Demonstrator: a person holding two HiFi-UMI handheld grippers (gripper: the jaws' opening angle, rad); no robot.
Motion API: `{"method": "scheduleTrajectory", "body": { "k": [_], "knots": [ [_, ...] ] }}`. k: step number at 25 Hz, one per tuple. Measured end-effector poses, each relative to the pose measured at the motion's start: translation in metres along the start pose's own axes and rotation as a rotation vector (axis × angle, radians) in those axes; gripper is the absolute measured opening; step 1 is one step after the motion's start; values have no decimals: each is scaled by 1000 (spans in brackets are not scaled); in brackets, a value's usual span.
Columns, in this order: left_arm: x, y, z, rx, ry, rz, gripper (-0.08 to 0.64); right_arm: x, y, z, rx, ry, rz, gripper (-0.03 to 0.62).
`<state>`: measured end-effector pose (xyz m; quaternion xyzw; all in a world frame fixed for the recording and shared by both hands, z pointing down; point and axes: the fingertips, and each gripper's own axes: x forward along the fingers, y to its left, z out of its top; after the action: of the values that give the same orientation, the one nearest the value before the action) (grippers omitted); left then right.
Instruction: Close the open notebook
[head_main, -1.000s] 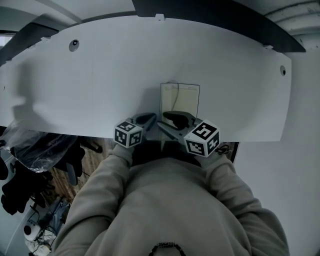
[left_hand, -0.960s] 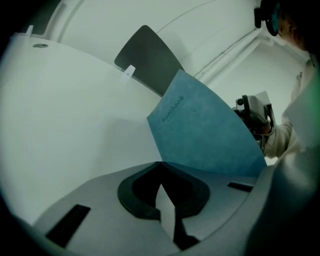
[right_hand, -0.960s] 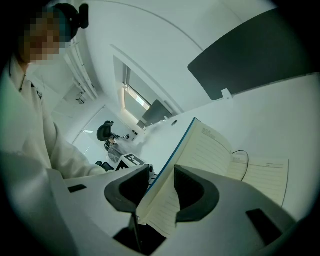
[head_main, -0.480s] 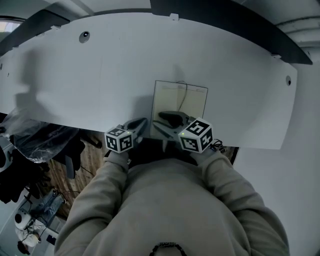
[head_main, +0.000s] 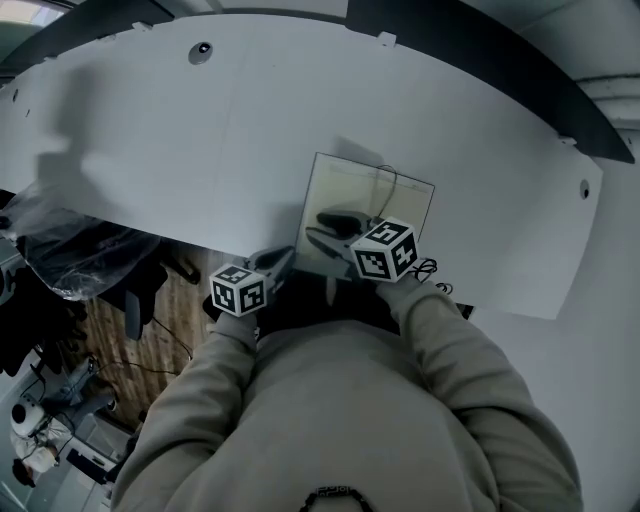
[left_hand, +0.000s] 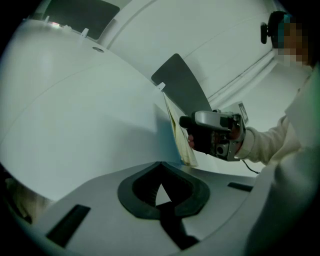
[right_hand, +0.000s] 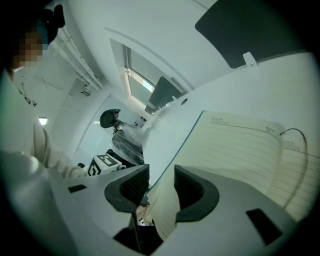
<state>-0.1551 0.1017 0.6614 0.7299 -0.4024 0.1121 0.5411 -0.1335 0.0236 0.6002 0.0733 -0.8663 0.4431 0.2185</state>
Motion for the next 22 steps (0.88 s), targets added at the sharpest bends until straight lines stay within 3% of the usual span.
{"method": "scheduleTrajectory", "body": {
  "k": [4,11,22],
  "knots": [
    [-16,13,-19,-43,32,20,2,29,2,-2,-25,51,7,163],
    [-41,30,-29,-110,-34,45,2,53,-10,-17,-31,120,-16,163],
    [-53,37,-38,-152,-81,53,2,68,-22,-31,-75,178,-64,160]
  ]
}}
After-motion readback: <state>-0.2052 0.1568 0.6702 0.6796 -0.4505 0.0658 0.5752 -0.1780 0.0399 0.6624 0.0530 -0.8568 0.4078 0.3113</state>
